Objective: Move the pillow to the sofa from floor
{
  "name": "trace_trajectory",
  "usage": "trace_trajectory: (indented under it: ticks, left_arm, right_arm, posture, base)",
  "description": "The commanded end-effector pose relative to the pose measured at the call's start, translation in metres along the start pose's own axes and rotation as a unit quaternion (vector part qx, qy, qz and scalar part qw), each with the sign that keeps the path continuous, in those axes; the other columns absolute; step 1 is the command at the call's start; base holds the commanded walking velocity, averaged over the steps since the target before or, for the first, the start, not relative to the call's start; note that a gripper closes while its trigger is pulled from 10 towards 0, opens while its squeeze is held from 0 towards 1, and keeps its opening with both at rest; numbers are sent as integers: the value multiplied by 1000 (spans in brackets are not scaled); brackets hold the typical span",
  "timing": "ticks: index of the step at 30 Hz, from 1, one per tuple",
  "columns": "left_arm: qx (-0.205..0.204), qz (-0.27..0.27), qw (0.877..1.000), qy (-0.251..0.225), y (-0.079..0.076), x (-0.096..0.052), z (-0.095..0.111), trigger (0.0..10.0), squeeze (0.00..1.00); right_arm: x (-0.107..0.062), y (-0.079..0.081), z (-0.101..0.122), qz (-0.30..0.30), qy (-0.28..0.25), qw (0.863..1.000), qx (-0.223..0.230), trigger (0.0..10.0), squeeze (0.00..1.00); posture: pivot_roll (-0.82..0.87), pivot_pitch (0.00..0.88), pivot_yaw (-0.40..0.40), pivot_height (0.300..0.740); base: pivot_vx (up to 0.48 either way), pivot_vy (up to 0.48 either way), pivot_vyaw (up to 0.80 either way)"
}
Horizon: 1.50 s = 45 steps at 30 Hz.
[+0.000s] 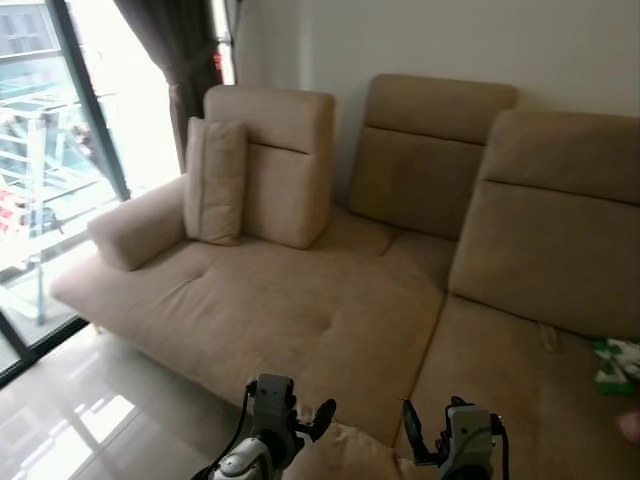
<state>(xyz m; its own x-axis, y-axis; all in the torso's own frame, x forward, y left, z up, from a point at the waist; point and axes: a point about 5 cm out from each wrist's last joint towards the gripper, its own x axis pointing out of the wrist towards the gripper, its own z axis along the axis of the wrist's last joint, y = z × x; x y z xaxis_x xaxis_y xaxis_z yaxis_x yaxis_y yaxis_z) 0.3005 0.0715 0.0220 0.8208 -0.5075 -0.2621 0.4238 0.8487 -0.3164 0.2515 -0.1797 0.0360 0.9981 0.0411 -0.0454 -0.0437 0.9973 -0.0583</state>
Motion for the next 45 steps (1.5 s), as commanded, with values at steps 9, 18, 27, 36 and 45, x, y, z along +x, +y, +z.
trace_trajectory:
  ticks: [9,18,27,36,45]
  left_arm:
    - [2,3,1000,0,2,0,2,10000,0]
    - [1,3,1000,4,1,0,0,10000,0]
    - [8,-3,1000,8,1,-1,-1,10000,0]
    - [14,-2,1000,10,1,0,0,10000,0]
    - [31,-6,999,7,0,0,2,10000,0]
  right_arm:
    - [-1,2,0,3,2,1000,7,10000,0]
    - [-1,6,0,11,5,1000,7,10000,0]
    - [-2,8,-1,8,7,1000,9,10000,0]
    - [0,8,-1,2,10,1000,10,10000,0]
    - [3,7,0,-1,8,1000,10,10000,0]
  posture:
    - [-70,0,51,740]
    - [-66,0,51,740]
    - [-74,0,58,740]
    - [-72,0,59,740]
    - [-67,0,57,740]
  base:
    - [0,0,-175]
    - [0,307,0]
    - [0,0,0]
    - [0,0,-81]
    - [0,0,-732]
